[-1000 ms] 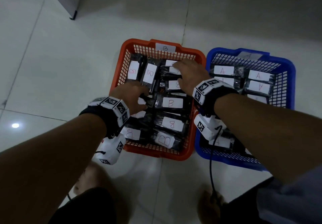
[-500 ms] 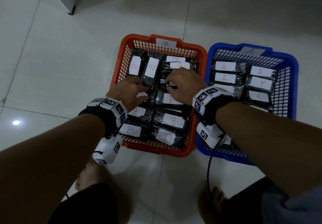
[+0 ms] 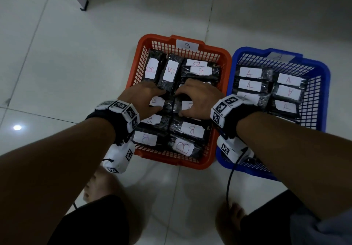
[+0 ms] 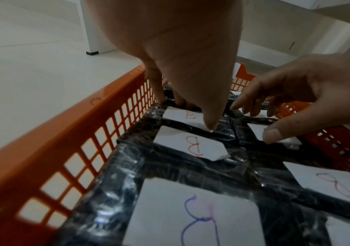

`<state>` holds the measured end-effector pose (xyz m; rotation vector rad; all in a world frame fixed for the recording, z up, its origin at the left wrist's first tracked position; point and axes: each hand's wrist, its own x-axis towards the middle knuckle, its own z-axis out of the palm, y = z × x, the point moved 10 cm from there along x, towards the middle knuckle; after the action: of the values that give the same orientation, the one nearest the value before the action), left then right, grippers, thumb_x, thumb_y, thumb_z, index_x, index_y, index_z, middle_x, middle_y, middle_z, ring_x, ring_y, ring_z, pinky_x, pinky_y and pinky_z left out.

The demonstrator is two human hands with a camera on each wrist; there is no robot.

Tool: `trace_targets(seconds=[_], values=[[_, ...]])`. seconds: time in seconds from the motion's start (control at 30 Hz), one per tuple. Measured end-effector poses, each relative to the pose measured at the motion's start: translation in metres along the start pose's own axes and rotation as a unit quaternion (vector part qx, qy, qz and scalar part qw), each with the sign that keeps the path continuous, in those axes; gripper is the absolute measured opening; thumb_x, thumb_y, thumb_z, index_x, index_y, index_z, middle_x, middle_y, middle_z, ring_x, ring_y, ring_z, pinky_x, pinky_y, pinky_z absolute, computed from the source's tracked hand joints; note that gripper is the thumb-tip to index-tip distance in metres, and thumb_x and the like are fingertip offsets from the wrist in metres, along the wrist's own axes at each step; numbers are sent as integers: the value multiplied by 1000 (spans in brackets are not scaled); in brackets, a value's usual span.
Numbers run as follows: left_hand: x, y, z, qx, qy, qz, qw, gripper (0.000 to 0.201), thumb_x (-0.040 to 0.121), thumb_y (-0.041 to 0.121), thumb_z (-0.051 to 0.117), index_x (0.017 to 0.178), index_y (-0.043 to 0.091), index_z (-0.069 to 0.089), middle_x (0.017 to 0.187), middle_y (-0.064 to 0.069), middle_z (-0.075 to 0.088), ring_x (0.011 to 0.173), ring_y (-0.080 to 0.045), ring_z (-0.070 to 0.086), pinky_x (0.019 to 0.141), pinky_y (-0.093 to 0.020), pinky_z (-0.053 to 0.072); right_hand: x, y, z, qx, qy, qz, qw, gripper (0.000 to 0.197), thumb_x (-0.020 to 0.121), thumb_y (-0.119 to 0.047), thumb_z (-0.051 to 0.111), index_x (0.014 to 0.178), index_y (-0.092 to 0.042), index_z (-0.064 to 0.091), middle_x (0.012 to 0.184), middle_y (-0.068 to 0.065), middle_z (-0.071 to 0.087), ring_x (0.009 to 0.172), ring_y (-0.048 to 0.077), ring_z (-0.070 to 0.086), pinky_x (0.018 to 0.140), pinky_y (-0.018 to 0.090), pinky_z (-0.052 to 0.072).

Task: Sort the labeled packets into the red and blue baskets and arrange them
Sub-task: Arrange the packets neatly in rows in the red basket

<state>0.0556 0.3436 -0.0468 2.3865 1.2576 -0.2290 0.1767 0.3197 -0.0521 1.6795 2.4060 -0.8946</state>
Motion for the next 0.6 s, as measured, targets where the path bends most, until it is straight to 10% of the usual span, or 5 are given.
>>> trace_targets(seconds=[0.23, 0.4, 0.6], values=[[-29, -23, -54, -21, 225, -120, 967, 43, 83, 24, 66, 120, 8, 54, 119, -15, 54, 108, -33, 51, 86, -45, 49, -3, -28, 3, 28, -44, -11, 999, 34, 82, -47, 69, 109, -25, 65, 104, -6, 64, 94, 14, 59, 74, 29, 50], [-38, -62, -25, -180, 131, -303, 927, 58, 93, 25, 57, 143, 11, 31, 135, -15, 51, 116, -33, 55, 92, -39, 46, 1, -50, 16, 1, -56, -32, 998, 37, 87, -45, 64, 116, -24, 61, 113, -3, 61, 103, 18, 57, 82, 36, 52], [-49, -74, -1, -215, 72, -351, 908, 34, 99, 23, 43, 129, 8, 48, 125, -17, 59, 106, -36, 59, 76, -29, 40, 2, -63, 39, 45, -41, -5, 998, 37, 89, -39, 61, 122, -23, 61, 117, 2, 64, 106, 22, 60, 83, 37, 54]])
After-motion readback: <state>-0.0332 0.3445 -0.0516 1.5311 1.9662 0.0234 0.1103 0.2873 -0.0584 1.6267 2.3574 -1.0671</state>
